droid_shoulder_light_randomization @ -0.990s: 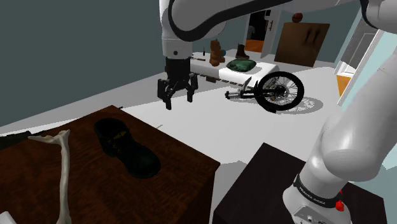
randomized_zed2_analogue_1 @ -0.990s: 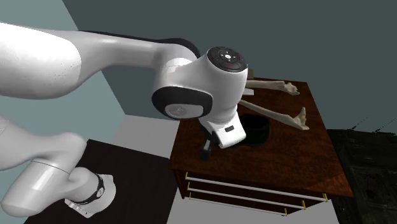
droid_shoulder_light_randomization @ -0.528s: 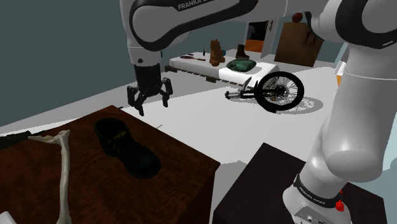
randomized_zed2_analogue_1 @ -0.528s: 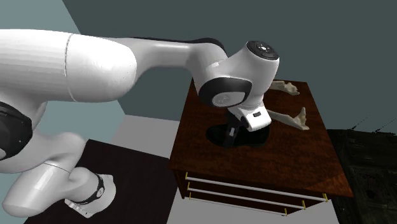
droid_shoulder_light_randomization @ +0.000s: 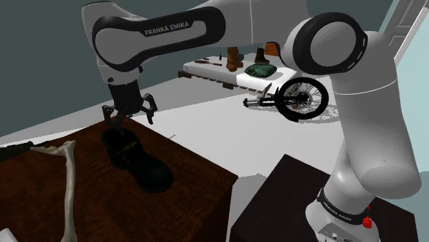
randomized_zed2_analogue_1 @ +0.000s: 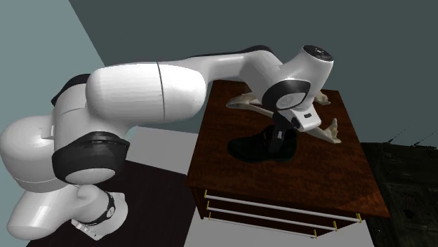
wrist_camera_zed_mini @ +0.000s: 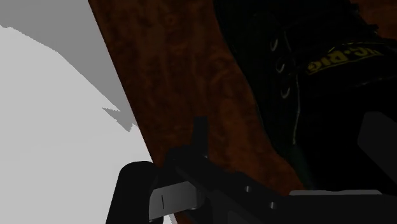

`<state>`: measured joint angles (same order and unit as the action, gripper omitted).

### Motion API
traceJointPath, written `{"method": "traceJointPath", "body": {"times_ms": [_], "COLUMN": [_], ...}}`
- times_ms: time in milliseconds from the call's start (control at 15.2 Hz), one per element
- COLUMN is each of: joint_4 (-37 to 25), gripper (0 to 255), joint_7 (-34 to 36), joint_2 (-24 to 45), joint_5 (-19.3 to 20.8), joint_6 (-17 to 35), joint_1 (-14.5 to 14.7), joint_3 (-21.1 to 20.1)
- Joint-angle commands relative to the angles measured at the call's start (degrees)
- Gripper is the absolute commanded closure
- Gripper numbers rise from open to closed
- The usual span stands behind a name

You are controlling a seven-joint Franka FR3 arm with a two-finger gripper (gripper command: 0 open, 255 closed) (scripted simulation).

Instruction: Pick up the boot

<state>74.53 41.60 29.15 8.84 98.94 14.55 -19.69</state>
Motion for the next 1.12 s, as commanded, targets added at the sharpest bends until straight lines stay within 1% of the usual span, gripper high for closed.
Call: {"method": "traceJointPath", "body": {"times_ms": [0, 462, 594, 660, 1056], "joint_4": [-6.06, -0.6, -0.59, -0.41, -0.49], "gripper": [0, 0, 0, 255, 255], "joint_7": [1.05, 1.36, 1.36, 1.36, 1.34], "joint_2": [4.06, 4.33, 4.33, 4.28, 4.33], "joint_5": [1.25, 1.44, 1.43, 1.43, 1.43], "joint_6": [-2.27, 3.39, 3.39, 3.52, 3.49], "joint_1": [1.81, 1.3, 1.3, 1.27, 1.27], "joint_3": [0.33, 0.53, 0.53, 0.52, 0.53]}}
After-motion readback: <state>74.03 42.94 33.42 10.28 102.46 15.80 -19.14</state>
